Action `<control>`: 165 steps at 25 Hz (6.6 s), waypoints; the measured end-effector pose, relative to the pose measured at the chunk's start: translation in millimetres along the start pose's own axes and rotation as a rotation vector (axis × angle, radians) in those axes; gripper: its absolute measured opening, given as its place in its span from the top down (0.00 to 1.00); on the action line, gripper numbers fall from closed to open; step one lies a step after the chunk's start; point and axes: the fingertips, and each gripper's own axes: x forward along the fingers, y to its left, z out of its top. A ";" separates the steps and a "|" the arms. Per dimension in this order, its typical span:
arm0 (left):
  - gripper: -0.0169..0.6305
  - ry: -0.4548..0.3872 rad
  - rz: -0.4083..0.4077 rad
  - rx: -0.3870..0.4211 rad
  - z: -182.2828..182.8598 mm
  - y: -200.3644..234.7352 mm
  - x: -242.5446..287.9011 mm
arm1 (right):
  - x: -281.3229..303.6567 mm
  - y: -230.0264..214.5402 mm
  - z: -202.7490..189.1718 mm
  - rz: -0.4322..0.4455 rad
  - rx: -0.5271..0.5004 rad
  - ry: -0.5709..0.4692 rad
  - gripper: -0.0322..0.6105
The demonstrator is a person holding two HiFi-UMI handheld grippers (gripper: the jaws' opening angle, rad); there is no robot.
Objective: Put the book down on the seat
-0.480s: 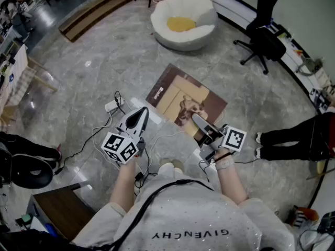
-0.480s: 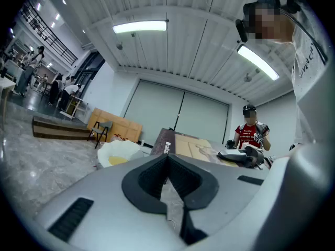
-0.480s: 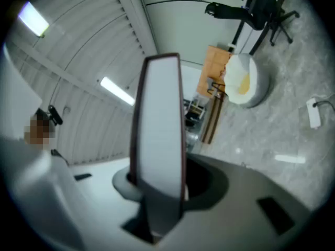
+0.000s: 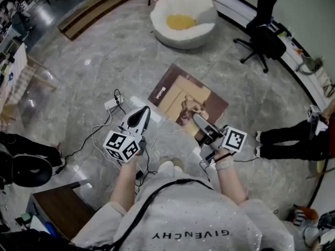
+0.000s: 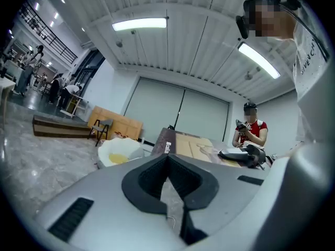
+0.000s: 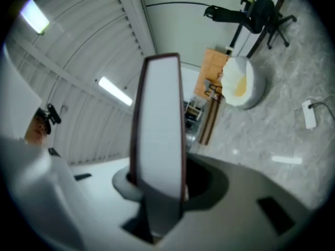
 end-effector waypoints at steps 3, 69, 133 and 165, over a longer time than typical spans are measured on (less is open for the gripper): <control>0.94 0.004 0.003 -0.003 1.6 -0.2 1.9 | 1.9 2.7 0.6 -0.002 -0.014 0.007 0.71; 0.94 -0.025 -0.002 -0.101 63.5 301.7 220.9 | 305.6 -139.0 178.9 -0.037 -0.040 0.020 0.71; 0.94 0.166 -0.327 -0.190 146.9 524.2 694.8 | 527.5 -303.1 524.7 -0.240 0.052 -0.218 0.71; 0.94 0.181 -0.266 -0.188 121.5 596.5 835.1 | 589.2 -421.1 629.6 -0.251 0.100 -0.134 0.71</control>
